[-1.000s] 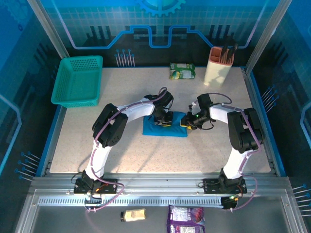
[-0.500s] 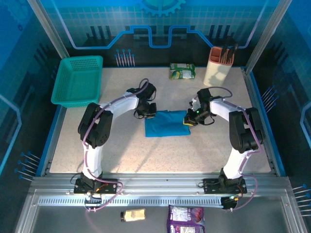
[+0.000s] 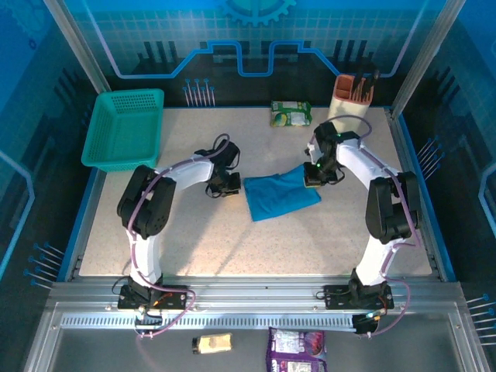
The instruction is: Fold the inside-out t-shirt
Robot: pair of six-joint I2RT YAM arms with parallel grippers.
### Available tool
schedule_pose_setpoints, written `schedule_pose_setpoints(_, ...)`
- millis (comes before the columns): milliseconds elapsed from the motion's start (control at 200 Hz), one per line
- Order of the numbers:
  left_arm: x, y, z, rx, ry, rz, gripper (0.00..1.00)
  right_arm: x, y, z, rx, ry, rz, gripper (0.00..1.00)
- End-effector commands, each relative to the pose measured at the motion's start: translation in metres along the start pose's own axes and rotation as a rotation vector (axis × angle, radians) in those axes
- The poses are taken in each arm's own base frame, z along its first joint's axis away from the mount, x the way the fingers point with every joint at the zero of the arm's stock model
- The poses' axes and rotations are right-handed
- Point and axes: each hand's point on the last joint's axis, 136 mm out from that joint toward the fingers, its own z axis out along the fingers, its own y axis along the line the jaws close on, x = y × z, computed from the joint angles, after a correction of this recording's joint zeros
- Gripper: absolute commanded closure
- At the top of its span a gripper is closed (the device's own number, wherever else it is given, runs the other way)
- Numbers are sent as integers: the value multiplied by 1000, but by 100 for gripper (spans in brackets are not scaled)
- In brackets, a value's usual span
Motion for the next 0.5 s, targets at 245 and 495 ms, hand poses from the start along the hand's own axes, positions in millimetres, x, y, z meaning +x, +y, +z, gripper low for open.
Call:
schedule_pose_setpoints(245,-2,0,-43,43,-97,-13,96,-2,-92,-149,664,16,-231,100)
schedule_pose_setpoints(495,10,8,-50,50,-82,-20,96,12,-98,-204,845,-25,-254,100)
